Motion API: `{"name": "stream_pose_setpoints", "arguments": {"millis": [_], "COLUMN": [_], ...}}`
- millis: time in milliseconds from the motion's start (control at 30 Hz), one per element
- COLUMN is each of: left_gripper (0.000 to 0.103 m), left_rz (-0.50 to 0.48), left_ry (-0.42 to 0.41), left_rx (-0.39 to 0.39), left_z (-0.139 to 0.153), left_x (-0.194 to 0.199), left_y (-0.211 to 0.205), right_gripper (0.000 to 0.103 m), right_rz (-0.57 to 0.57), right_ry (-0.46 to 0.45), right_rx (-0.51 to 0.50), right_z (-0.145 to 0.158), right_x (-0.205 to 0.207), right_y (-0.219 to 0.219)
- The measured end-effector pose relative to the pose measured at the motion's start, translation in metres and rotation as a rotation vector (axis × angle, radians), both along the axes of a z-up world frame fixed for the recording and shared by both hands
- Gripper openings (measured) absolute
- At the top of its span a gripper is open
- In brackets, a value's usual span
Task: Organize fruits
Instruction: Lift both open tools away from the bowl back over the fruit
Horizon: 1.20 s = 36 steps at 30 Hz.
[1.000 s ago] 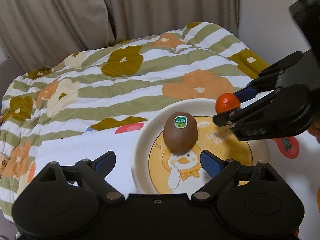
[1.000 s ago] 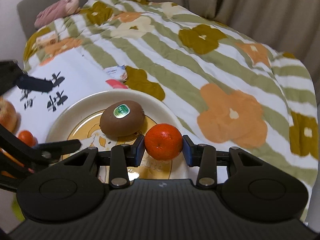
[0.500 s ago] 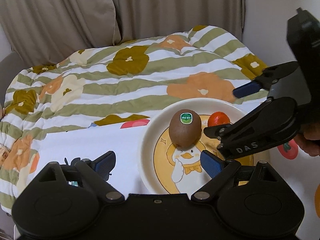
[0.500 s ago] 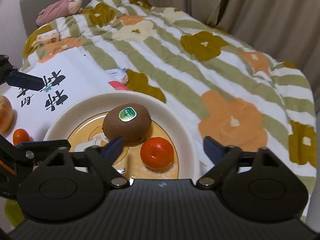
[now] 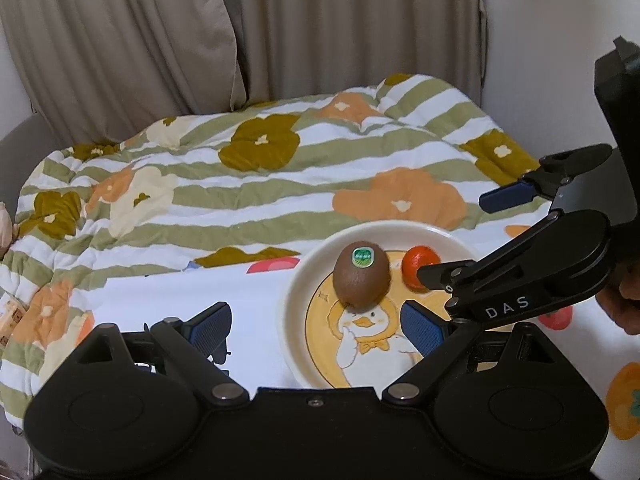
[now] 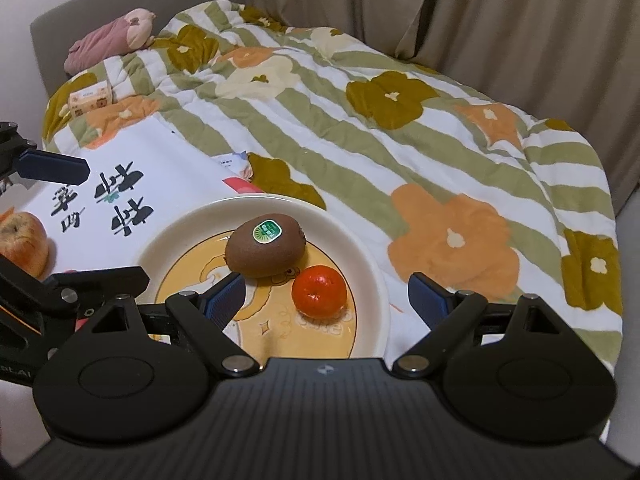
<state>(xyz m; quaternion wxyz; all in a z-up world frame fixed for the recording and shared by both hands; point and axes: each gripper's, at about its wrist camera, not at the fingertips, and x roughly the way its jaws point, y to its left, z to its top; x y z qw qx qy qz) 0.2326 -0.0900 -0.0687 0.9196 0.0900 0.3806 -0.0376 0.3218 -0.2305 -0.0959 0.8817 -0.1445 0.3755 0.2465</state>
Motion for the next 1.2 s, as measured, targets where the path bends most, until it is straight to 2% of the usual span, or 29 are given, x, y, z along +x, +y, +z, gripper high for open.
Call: {"name": "stream_pose_setpoints", "arguments": {"millis": [267,567,800,1000,1200], "left_gripper": [0.094,0.094,0.100,0.101,0.101], "left_rz": [0.005,-0.018,-0.021,-0.014,-0.020], "left_ry": [-0.072,-0.133,-0.220,-0.246,-0.226], "left_rx": [-0.068,-0.076,-0.104,-0.112,-0.108], "left_z": [0.038,0.067,0.091,0.097,0.087], "left_x": [-0.032,-0.082,-0.129,-0.156,-0.175], "left_y": [-0.002,-0.001,0.019,0.044,0.072], "right_gripper": [0.103,0.103,0.103,0.103,0.103], "right_rz": [-0.084,-0.211,-0.306,-0.386,-0.441], "right_ry": [-0.008,-0.029,-0.064,-0.081,-0.057], "right_rx": [0.027,0.048,0.057,0.074,0.085], "right_z": [0.036,0.075,0.099,0.111,0.107], "right_x": [-0.038,-0.095,-0.141,-0.180,-0.211], "right_y": [-0.011,-0.016,-0.015,-0.005,0.013]}}
